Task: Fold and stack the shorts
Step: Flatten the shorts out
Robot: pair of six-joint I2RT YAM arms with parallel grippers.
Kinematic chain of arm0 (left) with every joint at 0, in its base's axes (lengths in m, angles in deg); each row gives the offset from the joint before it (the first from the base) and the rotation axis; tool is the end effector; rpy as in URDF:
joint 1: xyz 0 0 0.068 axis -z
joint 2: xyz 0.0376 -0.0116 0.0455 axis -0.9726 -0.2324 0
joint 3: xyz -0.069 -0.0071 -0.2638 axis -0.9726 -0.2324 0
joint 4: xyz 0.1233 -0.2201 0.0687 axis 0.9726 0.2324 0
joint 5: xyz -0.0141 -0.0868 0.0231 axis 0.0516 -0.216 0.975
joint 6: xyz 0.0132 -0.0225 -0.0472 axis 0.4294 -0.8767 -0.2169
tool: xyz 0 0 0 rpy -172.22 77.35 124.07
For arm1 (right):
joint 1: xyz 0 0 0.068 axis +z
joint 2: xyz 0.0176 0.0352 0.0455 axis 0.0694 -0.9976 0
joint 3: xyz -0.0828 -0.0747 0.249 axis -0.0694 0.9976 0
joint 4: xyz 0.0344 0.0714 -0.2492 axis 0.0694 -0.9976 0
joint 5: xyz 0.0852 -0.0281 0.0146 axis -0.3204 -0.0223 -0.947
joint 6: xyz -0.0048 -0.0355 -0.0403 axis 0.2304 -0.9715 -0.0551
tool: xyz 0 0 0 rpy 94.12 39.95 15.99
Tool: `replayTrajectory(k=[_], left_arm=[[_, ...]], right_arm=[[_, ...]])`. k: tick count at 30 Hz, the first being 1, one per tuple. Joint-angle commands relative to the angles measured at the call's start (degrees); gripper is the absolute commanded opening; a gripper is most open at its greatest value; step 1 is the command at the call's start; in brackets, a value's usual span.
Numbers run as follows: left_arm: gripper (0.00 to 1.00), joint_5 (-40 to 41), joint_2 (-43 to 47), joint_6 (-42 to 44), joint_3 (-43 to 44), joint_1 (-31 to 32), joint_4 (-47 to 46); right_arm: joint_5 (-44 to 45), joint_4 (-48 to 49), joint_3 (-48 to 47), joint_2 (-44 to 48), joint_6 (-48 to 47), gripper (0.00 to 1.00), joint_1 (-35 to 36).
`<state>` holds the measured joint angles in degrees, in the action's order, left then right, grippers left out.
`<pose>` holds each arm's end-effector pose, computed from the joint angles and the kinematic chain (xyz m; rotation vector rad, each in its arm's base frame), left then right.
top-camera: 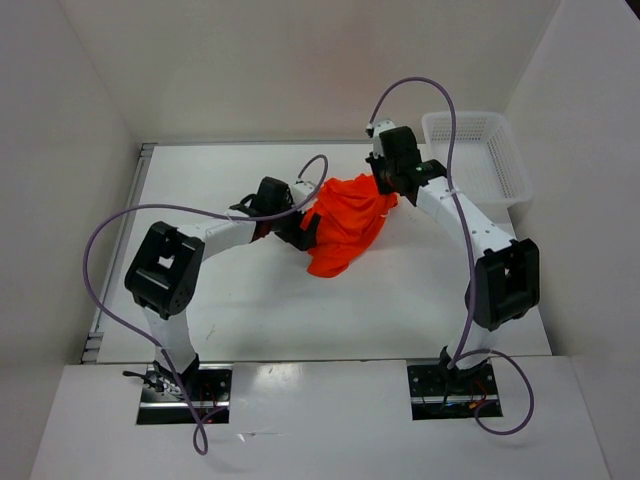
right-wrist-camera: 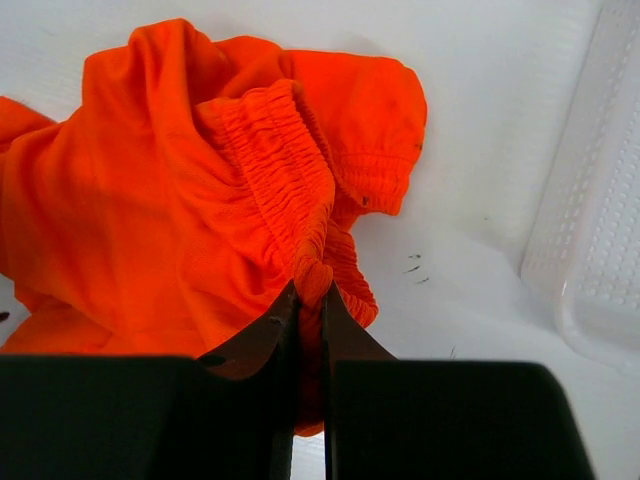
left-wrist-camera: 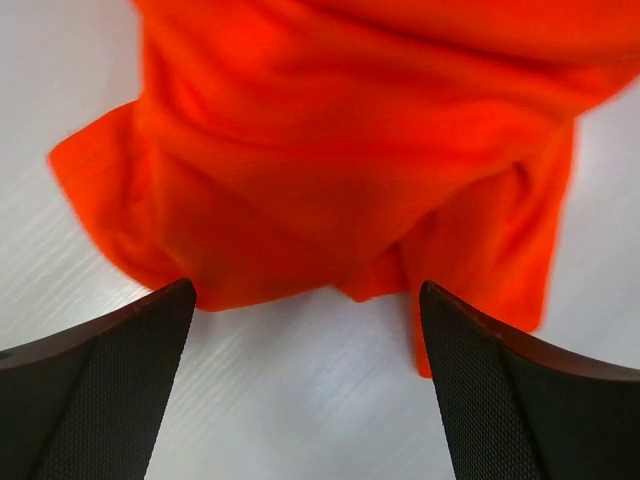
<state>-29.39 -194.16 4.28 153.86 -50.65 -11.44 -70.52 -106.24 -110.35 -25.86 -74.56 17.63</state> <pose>0.3585 -0.1858 0.1906 0.6678 2.2297 -0.5745 0.3596 0.1360 0.3202 -0.4572 2.2193 -0.0476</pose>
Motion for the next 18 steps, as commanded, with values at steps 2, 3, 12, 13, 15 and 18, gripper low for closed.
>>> replayTrajectory(k=[2,3,12,13,15,18], left_arm=[[0.99,8.4,-2.0,0.3,3.2,-1.5,-3.0],[0.99,9.5,-2.0,0.3,4.0,-2.2,-3.0],[0.98,2.9,-4.9,0.3,7.5,-4.9,-0.1],[0.96,1.9,-5.5,0.3,8.1,-5.4,-0.1],[0.93,1.3,-6.9,0.3,8.6,-6.0,-0.1],[0.84,1.3,-8.3,0.3,9.2,-6.0,-0.1]], right_arm=[[-1.4,1.5,0.6,4.0,-1.2,0.00,-1.0],[-1.4,1.5,1.1,4.0,-1.8,0.00,-1.0],[-5.9,-1.5,0.6,5.8,-4.3,0.00,-7.1],[-6.5,-1.6,0.6,5.8,-4.3,0.00,-7.1],[-6.5,-2.1,0.6,6.4,-5.0,0.00,-7.1],[-5.8,-2.1,1.7,6.9,-6.6,0.00,-7.1]])
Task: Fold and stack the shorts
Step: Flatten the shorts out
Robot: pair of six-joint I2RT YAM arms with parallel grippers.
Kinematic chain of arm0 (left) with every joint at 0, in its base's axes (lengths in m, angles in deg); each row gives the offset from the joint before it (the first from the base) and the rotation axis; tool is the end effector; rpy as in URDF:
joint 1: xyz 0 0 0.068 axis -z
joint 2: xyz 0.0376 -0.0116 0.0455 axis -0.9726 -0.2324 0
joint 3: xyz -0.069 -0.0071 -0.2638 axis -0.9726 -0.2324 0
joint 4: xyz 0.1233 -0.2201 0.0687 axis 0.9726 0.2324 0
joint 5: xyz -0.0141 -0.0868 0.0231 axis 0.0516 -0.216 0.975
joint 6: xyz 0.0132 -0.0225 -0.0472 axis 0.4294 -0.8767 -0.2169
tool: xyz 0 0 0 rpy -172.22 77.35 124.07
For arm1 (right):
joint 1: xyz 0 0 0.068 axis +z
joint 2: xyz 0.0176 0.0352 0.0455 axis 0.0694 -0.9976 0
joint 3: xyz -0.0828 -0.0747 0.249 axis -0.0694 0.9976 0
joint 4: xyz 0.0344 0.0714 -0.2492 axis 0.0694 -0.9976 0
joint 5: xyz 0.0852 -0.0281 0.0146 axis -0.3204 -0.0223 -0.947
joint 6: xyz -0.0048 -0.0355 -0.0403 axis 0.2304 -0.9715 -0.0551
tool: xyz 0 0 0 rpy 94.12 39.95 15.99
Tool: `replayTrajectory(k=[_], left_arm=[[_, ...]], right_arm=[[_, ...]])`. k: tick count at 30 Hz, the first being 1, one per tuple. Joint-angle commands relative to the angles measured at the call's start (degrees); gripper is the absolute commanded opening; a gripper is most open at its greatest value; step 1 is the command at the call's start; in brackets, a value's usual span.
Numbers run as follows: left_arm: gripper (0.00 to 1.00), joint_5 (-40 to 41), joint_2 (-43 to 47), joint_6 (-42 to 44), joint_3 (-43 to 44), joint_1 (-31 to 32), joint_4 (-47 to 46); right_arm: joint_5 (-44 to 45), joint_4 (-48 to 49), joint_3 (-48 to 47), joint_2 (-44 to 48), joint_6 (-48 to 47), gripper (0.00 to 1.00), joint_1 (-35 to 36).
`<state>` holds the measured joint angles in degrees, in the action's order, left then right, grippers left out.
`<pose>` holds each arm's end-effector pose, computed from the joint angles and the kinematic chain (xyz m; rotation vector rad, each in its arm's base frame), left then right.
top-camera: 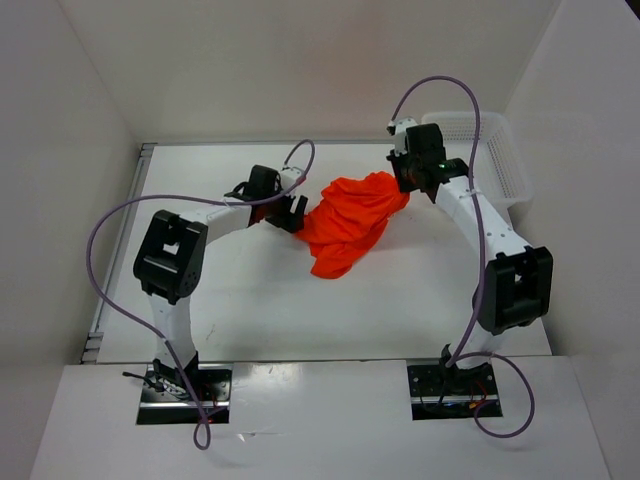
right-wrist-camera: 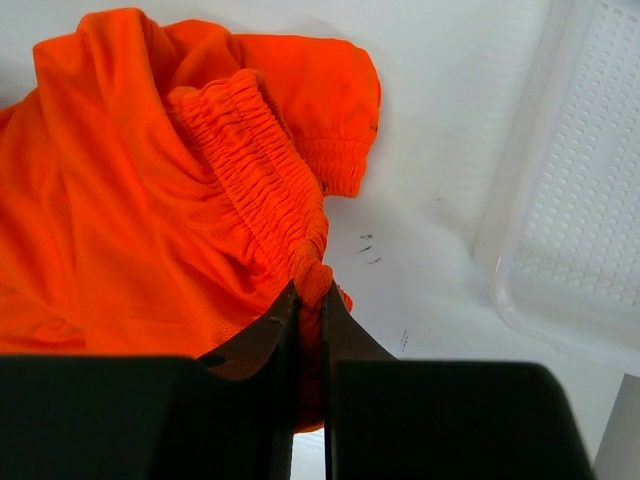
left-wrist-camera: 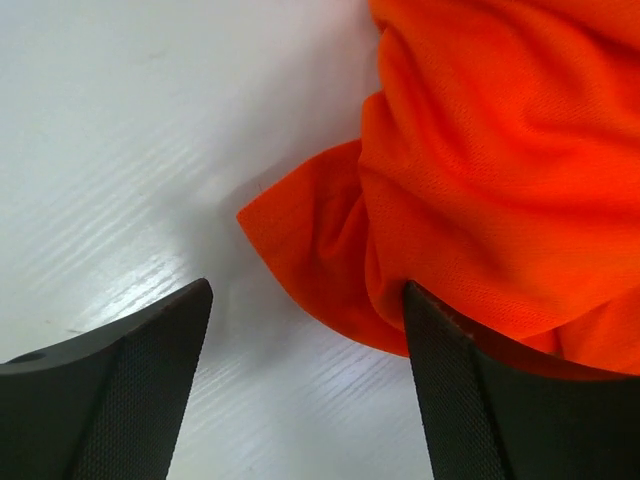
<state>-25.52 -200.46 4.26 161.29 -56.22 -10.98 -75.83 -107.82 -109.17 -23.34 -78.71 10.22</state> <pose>0.4045 -0.1586 0.1861 0.5202 2.2452 -0.4489 0.3617 0.0887 0.3265 -0.4445 2.2359 -0.0494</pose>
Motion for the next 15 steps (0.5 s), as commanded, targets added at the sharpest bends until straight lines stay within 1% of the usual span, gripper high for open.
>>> replayTrajectory(k=[1,5,8,9,10,11,12,13,14,15], left_arm=[[0.83,-2.6,-2.0,0.3,1.8,-0.9,-0.6],[0.80,-2.6,-4.9,0.3,3.0,-0.9,-1.2],[0.72,-1.9,-6.6,0.3,3.6,-0.9,-1.7],[0.63,-1.9,-6.6,0.3,3.6,-0.9,-1.7],[0.58,-1.9,-7.3,0.3,3.6,-0.9,-2.3],[0.53,-1.9,-7.9,0.3,3.6,-0.9,-2.3],[0.49,-3.5,-7.9,0.3,3.1,-0.9,-3.1],[0.43,-4.7,-7.9,0.3,3.1,-0.9,-4.8],[0.40,-7.4,-7.9,0.3,1.2,-0.9,-6.0],[0.36,-8.4,-7.9,0.3,0.3,-0.9,-7.5]], right_arm=[[-0.5,-0.5,1.1,4.4,-3.4,0.00,0.3],[-0.5,-0.5,1.1,4.9,-4.0,0.00,0.3],[-1.0,-0.5,1.1,4.9,-4.0,0.00,0.3],[-1.0,-0.5,1.1,4.9,-4.0,0.00,0.3],[-1.0,-0.5,1.1,4.9,-4.0,0.00,0.3],[-1.0,-0.5,1.1,4.9,-4.0,0.00,0.3],[-1.0,-0.5,1.1,4.9,-4.0,0.00,0.3],[-1.0,-0.5,1.1,4.9,-4.0,0.00,0.3],[-1.0,-0.5,1.1,4.9,-4.0,0.00,0.3],[-1.0,-0.5,1.1,4.9,-4.0,0.00,0.3]])
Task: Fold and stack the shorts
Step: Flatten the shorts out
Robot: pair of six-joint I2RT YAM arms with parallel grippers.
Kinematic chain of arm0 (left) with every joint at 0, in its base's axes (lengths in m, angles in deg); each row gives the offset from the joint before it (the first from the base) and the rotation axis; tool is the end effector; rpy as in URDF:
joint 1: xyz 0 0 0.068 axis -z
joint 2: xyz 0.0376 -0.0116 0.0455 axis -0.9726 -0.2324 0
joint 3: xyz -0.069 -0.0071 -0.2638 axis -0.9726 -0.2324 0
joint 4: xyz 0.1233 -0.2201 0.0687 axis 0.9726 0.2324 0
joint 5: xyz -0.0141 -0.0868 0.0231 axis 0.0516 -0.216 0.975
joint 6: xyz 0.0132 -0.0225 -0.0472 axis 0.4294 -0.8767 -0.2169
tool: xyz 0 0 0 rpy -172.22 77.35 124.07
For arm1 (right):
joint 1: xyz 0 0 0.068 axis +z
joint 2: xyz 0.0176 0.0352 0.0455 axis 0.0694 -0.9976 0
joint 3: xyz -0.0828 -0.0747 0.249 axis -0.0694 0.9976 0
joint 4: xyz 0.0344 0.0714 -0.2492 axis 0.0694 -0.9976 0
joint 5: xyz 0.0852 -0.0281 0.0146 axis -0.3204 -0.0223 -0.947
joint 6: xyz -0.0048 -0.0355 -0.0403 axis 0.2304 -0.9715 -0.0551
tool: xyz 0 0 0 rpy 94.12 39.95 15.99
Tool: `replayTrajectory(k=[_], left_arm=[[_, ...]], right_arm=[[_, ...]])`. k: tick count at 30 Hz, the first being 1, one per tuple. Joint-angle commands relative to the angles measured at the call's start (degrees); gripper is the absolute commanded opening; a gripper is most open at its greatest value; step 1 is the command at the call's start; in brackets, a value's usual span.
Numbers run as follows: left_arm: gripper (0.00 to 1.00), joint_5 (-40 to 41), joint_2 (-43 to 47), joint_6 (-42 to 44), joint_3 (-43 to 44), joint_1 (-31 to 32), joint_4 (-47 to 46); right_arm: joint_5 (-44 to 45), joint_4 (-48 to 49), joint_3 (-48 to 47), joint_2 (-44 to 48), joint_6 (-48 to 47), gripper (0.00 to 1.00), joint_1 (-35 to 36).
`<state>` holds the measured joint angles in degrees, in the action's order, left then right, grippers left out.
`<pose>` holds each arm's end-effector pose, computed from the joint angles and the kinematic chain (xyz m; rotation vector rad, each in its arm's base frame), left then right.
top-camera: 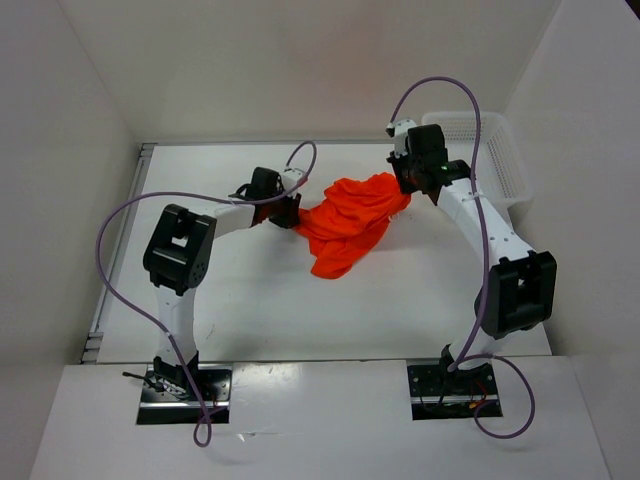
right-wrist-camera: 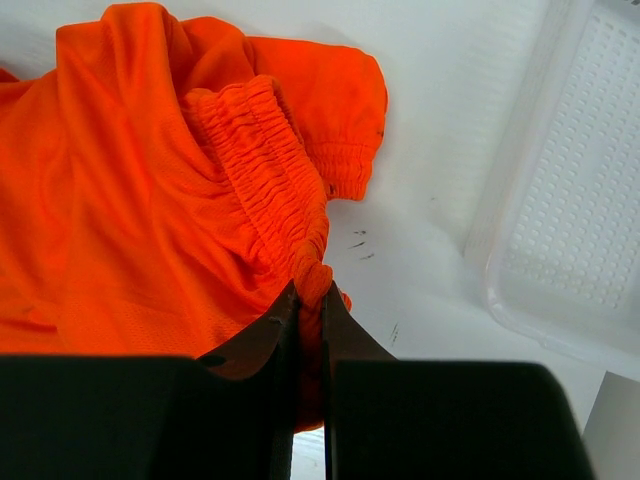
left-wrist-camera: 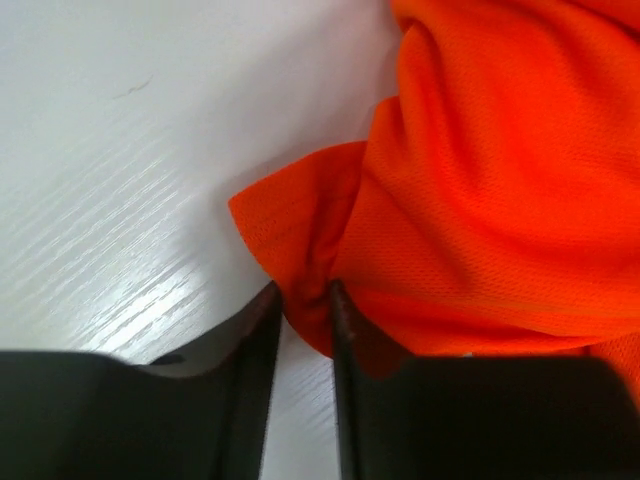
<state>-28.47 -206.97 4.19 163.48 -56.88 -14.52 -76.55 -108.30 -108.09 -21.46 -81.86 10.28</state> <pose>0.4222 -0.1615 0.1552 0.5328 2.2550 -0.5022 0.3532 0.0875 0.3309 -0.5121 2.2168 -0.0631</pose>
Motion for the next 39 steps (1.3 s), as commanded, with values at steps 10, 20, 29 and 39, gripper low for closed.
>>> replayTrajectory(k=[10,20,29,39], left_arm=[[0.00,-16.7,8.4,0.3,0.0,-6.3,-6.4],[0.00,-22.2,29.6,0.3,12.4,-24.8,13.1],[0.00,-20.9,49.5,0.3,21.5,-27.0,23.4],[0.00,-11.1,52.4,0.3,50.8,-34.1,31.9]], right_arm=[[0.8,0.0,-11.0,2.5,-0.8,0.00,0.2],[-3.4,-5.5,-37.0,2.9,1.5,0.00,0.2],[-22.2,-12.2,-42.9,12.2,2.6,0.00,0.2],[-34.5,-11.8,-59.5,17.2,11.4,0.00,0.2]])
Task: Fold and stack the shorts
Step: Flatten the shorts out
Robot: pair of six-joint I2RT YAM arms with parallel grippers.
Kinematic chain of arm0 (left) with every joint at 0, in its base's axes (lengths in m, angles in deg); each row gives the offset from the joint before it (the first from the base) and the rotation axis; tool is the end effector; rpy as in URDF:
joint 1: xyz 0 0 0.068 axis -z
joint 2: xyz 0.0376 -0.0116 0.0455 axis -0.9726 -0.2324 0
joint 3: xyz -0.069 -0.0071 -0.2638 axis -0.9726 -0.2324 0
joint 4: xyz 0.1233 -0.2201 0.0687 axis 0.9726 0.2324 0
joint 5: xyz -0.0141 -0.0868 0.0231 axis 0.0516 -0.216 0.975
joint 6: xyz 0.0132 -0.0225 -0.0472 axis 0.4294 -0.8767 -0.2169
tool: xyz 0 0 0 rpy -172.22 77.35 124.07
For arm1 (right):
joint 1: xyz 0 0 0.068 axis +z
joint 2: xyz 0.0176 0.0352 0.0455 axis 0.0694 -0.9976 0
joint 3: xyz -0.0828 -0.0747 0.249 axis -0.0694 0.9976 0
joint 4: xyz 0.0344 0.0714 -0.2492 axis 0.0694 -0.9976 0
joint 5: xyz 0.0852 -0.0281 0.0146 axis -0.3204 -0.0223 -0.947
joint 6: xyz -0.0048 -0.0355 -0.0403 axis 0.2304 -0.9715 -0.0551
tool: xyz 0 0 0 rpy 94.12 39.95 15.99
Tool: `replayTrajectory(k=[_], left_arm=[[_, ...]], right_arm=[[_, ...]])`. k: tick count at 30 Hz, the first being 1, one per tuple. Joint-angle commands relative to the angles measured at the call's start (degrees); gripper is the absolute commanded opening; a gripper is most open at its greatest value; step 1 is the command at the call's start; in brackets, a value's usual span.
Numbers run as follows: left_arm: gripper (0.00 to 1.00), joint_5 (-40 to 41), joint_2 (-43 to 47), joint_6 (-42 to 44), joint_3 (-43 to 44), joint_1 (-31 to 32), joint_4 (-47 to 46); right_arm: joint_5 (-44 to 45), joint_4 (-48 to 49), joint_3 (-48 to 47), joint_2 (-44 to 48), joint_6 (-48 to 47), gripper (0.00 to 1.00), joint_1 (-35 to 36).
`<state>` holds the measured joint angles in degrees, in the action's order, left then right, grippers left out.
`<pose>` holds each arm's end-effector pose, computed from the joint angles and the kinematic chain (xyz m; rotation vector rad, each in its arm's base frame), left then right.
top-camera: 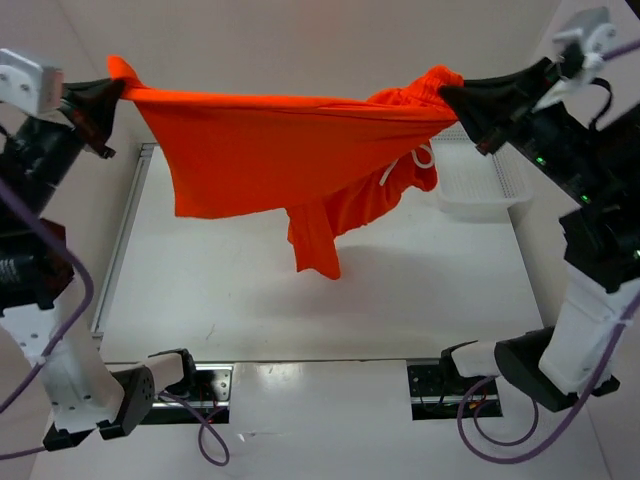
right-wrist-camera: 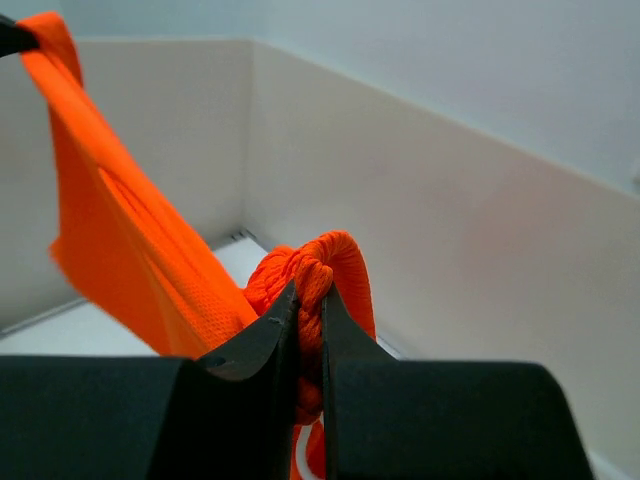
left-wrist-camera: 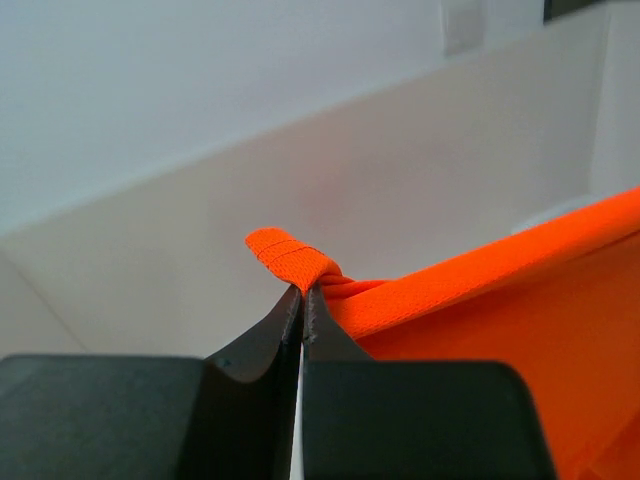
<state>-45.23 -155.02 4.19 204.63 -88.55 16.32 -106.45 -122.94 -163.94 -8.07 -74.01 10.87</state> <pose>0.1206 0.0058 0.6222 0.3697 1.2200 -0.1729 0.1281 0.0503 0.6418 -0.6170 1.2149 0.4400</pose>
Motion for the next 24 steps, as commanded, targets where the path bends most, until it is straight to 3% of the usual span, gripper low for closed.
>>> replayTrajectory(k=[1,6,12,17,24], left_arm=[[0.00,6.2,0.5,0.3,11.3,-2.9,1.9],[0.00,5.9,-0.1,0.3,11.5,-6.9,1.2],[0.00,1.2,-1.9,0.3,-0.1,-7.7,-0.4],[0.00,-0.9,-3.9,0.3,-15.2,-7.7,-1.6],[0.00,0.8,-9.1,0.3,-32.3,-5.5,-1.6]], right_arm=[[-4.6,2.8,-2.8,4.6,3.5,0.00,-0.3],[-6.5,7.2,15.0,13.8,11.8,0.00,-2.4],[2.4,12.8,38.3,20.3,16.9,0.00,-2.4],[11.9,16.6,51.4,18.7,17.4,0.00,-2.4],[16.6,26.2,61.7,8.8,18.7,0.00,-2.4]])
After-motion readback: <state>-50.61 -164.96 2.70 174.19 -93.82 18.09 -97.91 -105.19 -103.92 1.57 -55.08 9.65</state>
